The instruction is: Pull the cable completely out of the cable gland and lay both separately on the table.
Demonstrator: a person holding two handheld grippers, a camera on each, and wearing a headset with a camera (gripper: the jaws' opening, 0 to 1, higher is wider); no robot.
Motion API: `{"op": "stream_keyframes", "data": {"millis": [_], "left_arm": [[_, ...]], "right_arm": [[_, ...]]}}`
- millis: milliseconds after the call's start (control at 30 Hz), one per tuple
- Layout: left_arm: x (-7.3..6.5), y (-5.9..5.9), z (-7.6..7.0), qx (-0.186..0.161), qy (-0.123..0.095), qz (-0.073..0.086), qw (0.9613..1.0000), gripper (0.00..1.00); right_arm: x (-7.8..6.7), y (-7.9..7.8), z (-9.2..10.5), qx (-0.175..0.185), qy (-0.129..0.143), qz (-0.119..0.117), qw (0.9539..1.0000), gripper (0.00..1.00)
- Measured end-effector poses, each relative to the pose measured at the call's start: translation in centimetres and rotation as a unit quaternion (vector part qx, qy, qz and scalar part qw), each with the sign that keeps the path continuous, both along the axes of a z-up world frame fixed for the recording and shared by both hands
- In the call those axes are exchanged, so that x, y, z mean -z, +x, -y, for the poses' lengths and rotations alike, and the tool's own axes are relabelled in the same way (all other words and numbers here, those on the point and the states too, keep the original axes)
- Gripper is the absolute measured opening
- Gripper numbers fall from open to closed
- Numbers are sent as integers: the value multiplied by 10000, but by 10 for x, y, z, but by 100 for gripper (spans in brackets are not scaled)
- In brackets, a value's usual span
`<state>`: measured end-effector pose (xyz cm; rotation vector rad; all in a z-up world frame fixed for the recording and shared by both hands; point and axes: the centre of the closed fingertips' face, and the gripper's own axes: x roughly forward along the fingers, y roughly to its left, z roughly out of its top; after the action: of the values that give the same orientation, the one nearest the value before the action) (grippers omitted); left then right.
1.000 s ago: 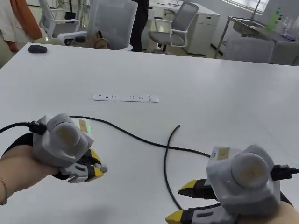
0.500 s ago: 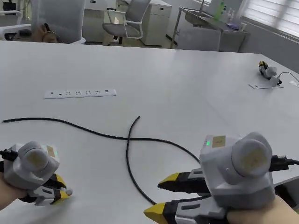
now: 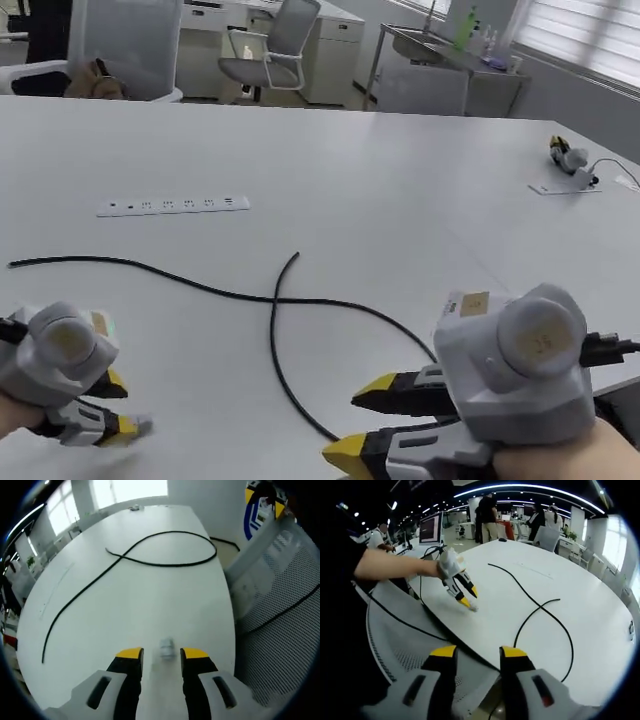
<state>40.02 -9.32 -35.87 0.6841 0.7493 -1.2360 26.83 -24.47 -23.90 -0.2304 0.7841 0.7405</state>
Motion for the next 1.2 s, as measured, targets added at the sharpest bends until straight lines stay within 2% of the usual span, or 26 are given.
{"op": "stream_keyframes", "data": {"millis": [33, 67, 133, 200, 233, 267, 300, 333, 400, 433, 500, 533, 600, 633, 700, 733, 767, 800, 867, 933, 967, 1100, 1167, 1200], "left_arm": [[-10, 0, -1, -26, -72, 109, 9999, 33], [-26, 4, -4, -134, -157, 385, 9990, 33], [-51, 2, -11, -307, -320, 583, 9973, 36], [-70, -1, -17, -435, -533, 694, 9952, 37], [-83, -7, -25, -531, -564, 765, 9941, 37], [-91, -8, -32, -588, -535, 913, 9926, 36], [-104, -10, -42, -794, -553, 1102, 9892, 36], [-112, -13, -48, -970, -640, 1106, 9871, 37], [-126, -27, -55, -1263, -998, 918, 9827, 42], [-129, -32, -56, -1311, -1196, 829, 9806, 50], [-135, -45, -63, -1538, -1497, 705, 9741, 56], [-133, -49, -69, -1641, -1468, 656, 9733, 55], [-127, -59, -84, -1817, -1385, 671, 9712, 52], [-122, -63, -93, -1967, -1312, 678, 9693, 52], [-113, -68, -109, -2238, -1118, 697, 9657, 51], [-112, -68, -116, -2387, -1051, 777, 9622, 51], [-110, -69, -126, -2594, -964, 884, 9569, 50], [-107, -72, -134, -2811, -950, 893, 9508, 49], [-103, -77, -142, -3081, -1060, 833, 9417, 51], [-98, -78, -151, -3304, -1063, 815, 9343, 52], [-93, -79, -160, -3488, -1009, 803, 9283, 52], [-83, -81, -174, -3750, -1060, 665, 9186, 54], [-80, -82, -178, -3856, -1090, 594, 9143, 52], [-78, -81, -181, -3898, -1059, 618, 9127, 48]], "right_arm": [[2, 1, -2, -36, -3, -27, 10000, 34], [5, 2, -5, -98, -2, -84, 9999, 34], [11, 5, -11, -229, -20, -206, 9995, 34], [15, 7, -16, -369, -48, -290, 9989, 35], [19, 9, -20, -463, -85, -333, 9983, 35], [21, 11, -22, -531, -116, -336, 9980, 35], [24, 13, -25, -627, -159, -356, 9973, 35], [26, 14, -27, -673, -164, -386, 9968, 36], [31, 18, -30, -696, -144, -448, 9965, 36], [32, 19, -31, -706, -146, -461, 9963, 36], [36, 21, -32, -739, -144, -503, 9959, 36], [37, 20, -32, -733, -120, -523, 9959, 36], [37, 19, -33, -710, 12, -570, 9958, 36], [37, 18, -34, -623, 154, -619, 9960, 36], [38, 17, -31, -526, 236, -645, 9962, 36], [39, 17, -30, -447, 258, -664, 9965, 35], [42, 16, -26, -367, 245, -697, 9966, 35], [46, 15, -22, -271, 183, -725, 9968, 35], [52, 13, -16, -38, 124, -735, 9972, 35], [55, 12, -11, 128, 122, -742, 9971, 36], [58, 11, -8, 247, 144, -772, 9966, 36], [65, 9, -3, 505, 160, -814, 9953, 37], [66, 9, -2, 564, 162, -827, 9948, 38], [66, 9, -3, 583, 184, -834, 9946, 38]]}}
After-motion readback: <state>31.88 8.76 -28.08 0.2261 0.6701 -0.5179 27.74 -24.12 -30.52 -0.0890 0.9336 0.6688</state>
